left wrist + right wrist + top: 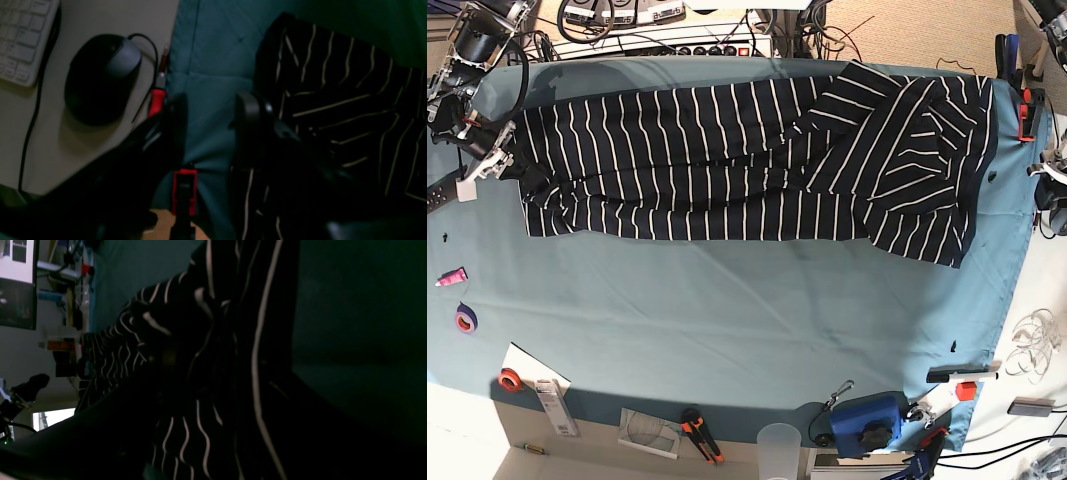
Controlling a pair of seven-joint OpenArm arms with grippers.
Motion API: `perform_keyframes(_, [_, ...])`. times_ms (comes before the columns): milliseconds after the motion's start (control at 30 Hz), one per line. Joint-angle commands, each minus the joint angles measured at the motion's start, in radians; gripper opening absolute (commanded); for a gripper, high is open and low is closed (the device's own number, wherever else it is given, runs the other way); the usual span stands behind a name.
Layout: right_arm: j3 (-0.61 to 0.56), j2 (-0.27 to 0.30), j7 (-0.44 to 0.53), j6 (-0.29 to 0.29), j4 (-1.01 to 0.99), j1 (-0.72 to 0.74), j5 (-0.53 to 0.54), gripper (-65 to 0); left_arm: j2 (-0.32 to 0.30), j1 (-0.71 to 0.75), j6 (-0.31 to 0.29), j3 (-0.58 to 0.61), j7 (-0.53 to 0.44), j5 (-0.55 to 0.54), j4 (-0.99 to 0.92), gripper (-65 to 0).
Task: Layout the t-shirt on the table in an organized manner, then fold the t-shirt properly
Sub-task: 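Grasp both ends of the striped strip with both grippers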
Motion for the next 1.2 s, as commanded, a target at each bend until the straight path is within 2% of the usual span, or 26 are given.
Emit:
perform_keyframes(0, [-0.005, -0.009, -0.042, -0.022, -0.005, -0.004, -0.002, -38.8, -0.024, -0.006, -0.004, -0.006, -0.023, -0.014, 0.015, -40.7])
perform_keyframes(233, [-0.006, -0.009, -0.042, -0.022, -0.005, 0.037, -0.019, -38.8, -0.024, -0.006, -0.005, -0.006, -0.031, -0.014, 0.015, -40.7])
perform_keyframes(400, [-0.019, -0.023, -0.042, -0.022, -0.005, 0.106, -0.269, -38.8, -0.024, -0.006, -0.005, -0.006, -0.033, -0.014, 0.015, -40.7])
perform_keyframes(567, [-0.16, -0.021, -0.042, -0.022, -0.003, 0.126, -0.341, -38.8, -0.024, -0.006, -0.004, -0.006, -0.032, -0.014, 0.015, -40.7])
perform_keyframes(700, [-0.268, -0.013, -0.042, -0.022, 0.001, 0.125, -0.351, -39.3, -0.024, -0.005, -0.004, -0.006, -0.029, -0.014, 0.015, -40.7])
perform_keyframes(833, [-0.279, -0.011, -0.042, -0.022, 0.001, 0.125, -0.351, -39.3, -0.016, -0.005, -0.006, -0.005, -0.028, -0.051, 0.015, -40.7])
perform_keyframes(967, [-0.278, 0.006, -0.042, -0.022, 0.001, 0.125, -0.351, -39.3, 0.009, -0.005, -0.072, 0.04, -0.008, -0.109, 0.014, -40.7])
perform_keyframes(1067, [-0.278, 0.027, -0.042, -0.022, 0.001, 0.125, -0.351, -39.3, 0.008, -0.012, -0.072, 0.133, -0.013, -0.08, 0.013, -40.7])
perform_keyframes(1167, [-0.278, 0.05, -0.042, -0.022, 0.001, 0.125, -0.351, -39.3, 0.002, -0.022, -0.062, 0.231, -0.014, 0.017, -0.01, -40.7])
